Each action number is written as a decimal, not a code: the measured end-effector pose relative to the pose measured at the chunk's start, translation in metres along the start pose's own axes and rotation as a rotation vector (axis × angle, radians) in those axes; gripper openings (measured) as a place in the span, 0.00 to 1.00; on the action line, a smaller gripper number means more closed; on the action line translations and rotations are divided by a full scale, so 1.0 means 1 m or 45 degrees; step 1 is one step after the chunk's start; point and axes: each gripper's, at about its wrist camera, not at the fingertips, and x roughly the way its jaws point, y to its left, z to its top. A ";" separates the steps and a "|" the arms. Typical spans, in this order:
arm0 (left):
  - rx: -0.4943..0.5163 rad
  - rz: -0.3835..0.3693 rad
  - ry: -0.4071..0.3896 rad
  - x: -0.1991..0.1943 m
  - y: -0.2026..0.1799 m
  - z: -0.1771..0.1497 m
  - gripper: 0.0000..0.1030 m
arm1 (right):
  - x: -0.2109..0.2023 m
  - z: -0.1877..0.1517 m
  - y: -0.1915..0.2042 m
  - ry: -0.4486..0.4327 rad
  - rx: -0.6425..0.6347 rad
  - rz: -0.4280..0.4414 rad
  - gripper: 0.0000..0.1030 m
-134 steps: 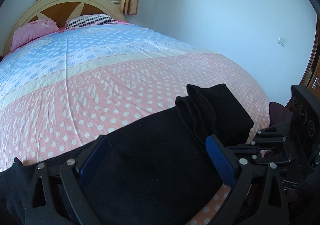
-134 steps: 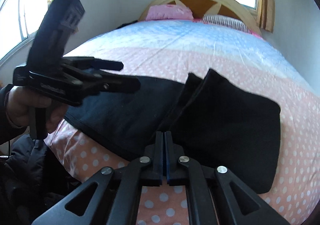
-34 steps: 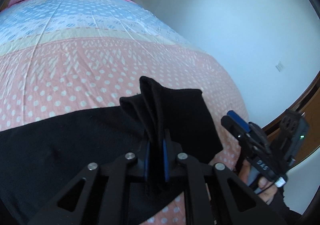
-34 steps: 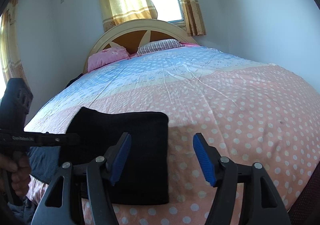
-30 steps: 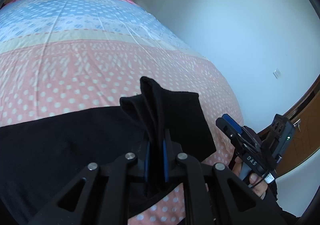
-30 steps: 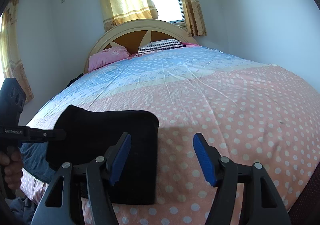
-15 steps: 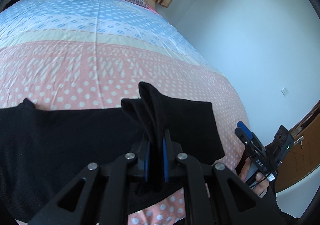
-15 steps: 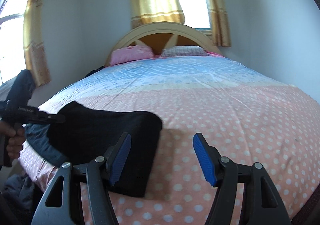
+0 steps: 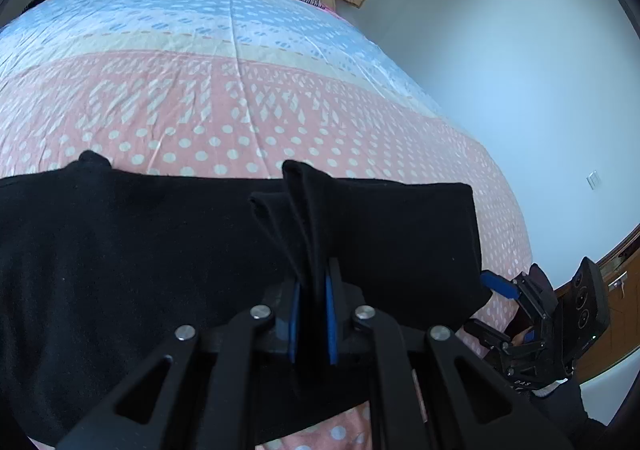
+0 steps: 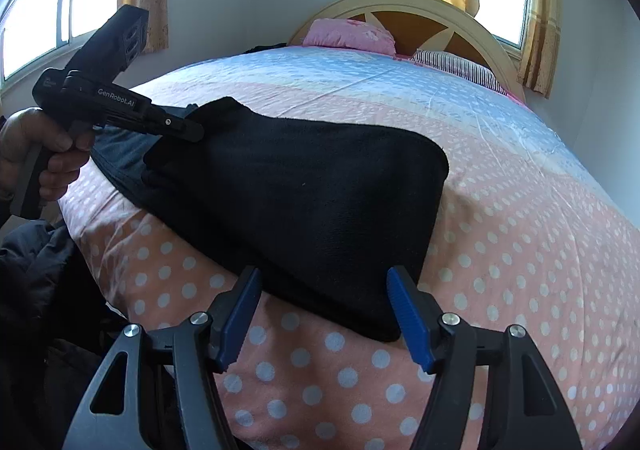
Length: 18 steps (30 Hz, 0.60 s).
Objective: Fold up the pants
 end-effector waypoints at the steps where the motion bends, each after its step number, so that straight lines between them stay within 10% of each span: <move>1: 0.024 0.016 0.006 0.002 -0.001 -0.001 0.12 | 0.001 0.000 0.001 0.001 -0.006 0.005 0.70; 14: 0.074 0.083 -0.012 0.012 0.000 -0.010 0.15 | -0.025 0.031 -0.019 -0.184 0.305 0.139 0.71; 18: 0.128 0.138 -0.032 0.011 -0.006 -0.013 0.18 | 0.007 0.039 -0.007 -0.032 0.309 0.197 0.71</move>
